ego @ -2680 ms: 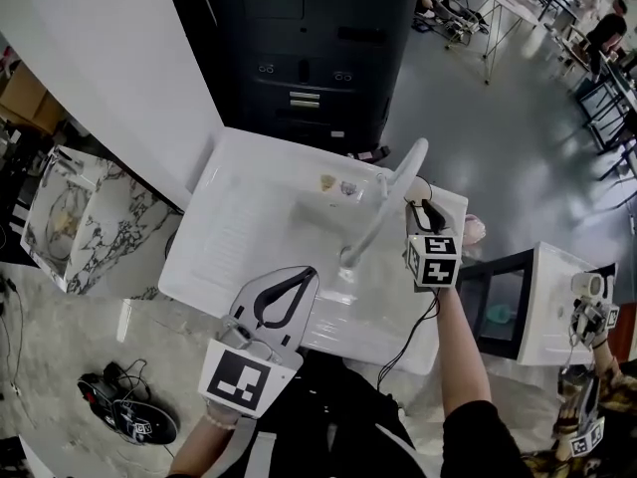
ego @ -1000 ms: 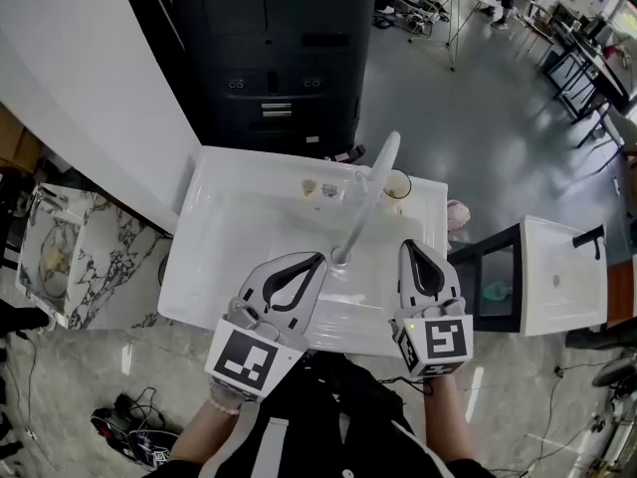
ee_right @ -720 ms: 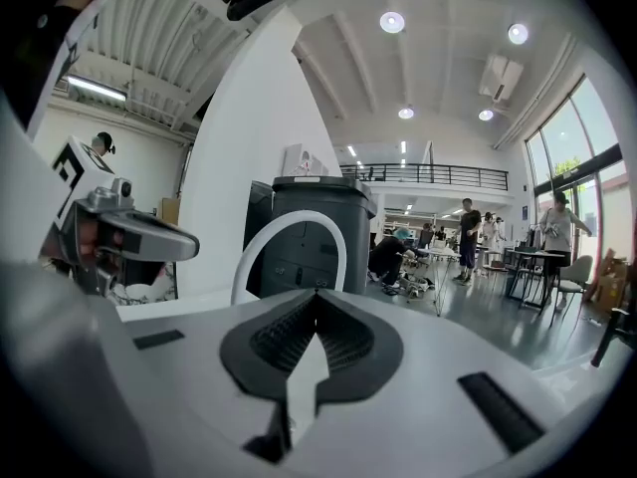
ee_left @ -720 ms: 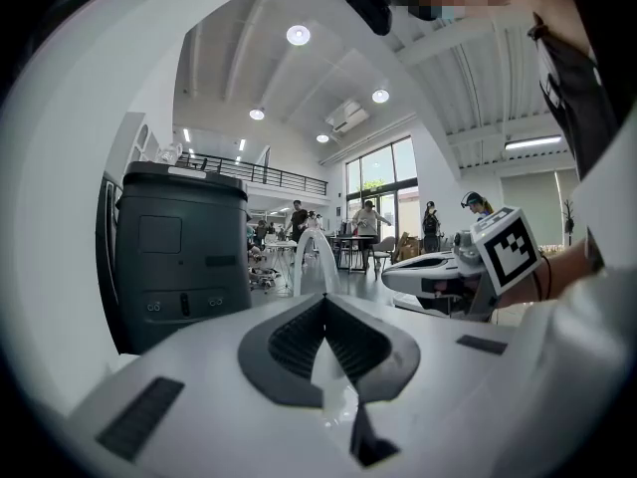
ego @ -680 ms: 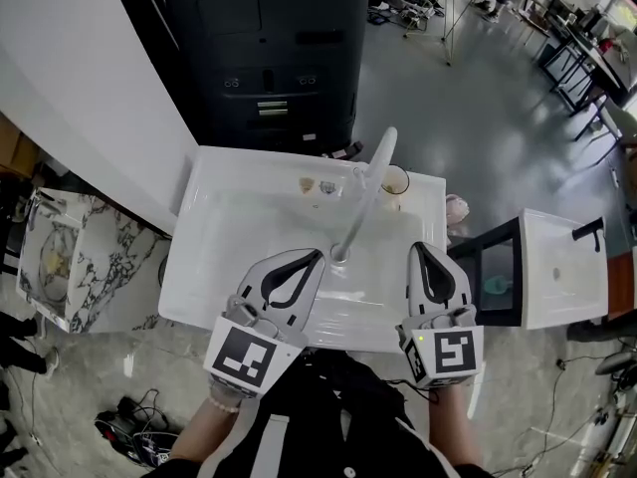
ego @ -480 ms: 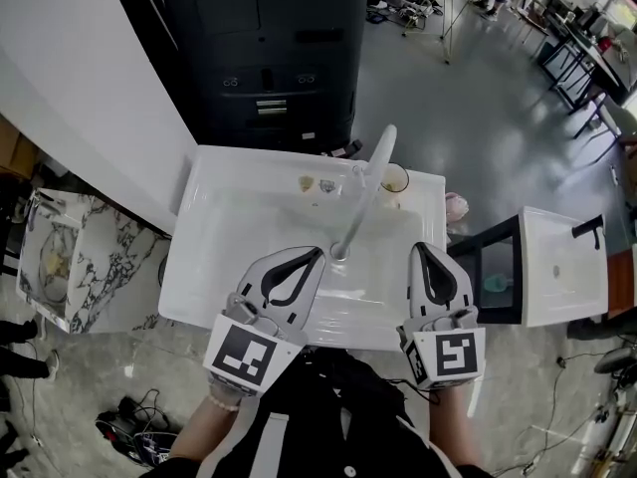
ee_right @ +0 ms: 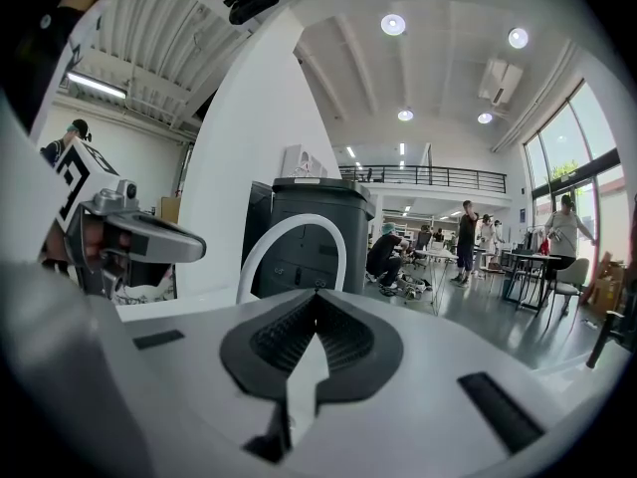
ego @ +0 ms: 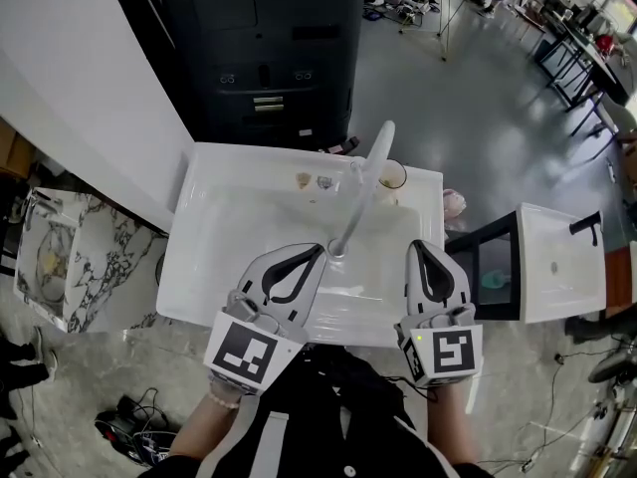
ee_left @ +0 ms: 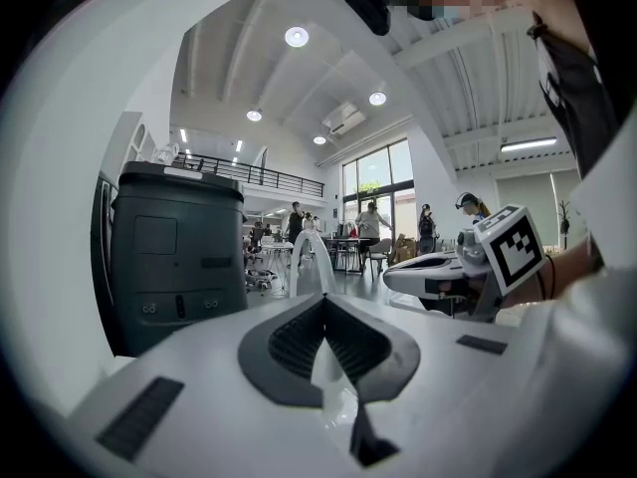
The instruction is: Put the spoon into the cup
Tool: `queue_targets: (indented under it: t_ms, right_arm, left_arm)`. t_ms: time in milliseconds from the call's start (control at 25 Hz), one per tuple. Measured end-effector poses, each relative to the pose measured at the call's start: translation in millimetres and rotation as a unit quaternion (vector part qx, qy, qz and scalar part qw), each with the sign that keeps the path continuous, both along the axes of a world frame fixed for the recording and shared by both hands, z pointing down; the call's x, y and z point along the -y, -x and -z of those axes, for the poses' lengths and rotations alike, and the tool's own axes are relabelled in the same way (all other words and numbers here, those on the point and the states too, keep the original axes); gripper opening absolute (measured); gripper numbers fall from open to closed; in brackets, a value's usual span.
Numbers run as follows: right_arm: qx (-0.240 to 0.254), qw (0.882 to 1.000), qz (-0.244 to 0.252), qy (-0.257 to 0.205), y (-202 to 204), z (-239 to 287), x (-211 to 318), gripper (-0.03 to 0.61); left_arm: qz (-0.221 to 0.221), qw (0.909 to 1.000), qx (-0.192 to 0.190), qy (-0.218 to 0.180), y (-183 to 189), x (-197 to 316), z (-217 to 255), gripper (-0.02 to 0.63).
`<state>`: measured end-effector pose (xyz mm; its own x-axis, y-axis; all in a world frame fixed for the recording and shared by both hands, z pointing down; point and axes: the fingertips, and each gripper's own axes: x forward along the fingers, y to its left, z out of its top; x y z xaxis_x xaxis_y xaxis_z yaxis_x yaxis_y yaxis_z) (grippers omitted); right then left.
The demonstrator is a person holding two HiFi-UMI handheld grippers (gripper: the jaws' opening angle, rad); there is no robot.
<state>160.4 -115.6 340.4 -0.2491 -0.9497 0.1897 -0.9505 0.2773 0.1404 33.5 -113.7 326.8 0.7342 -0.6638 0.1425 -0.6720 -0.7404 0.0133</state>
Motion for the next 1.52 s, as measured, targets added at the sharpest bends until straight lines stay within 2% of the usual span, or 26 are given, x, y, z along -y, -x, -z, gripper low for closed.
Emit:
queue_targets:
  t_ms: [1520]
  right_arm:
    - [-0.004,1.0,0.011,0.003,12.2,-0.1,-4.3,0.002]
  left_arm:
    - [0.001,1.0,0.001,-0.002,6.5,-5.8,1.9,-0.003]
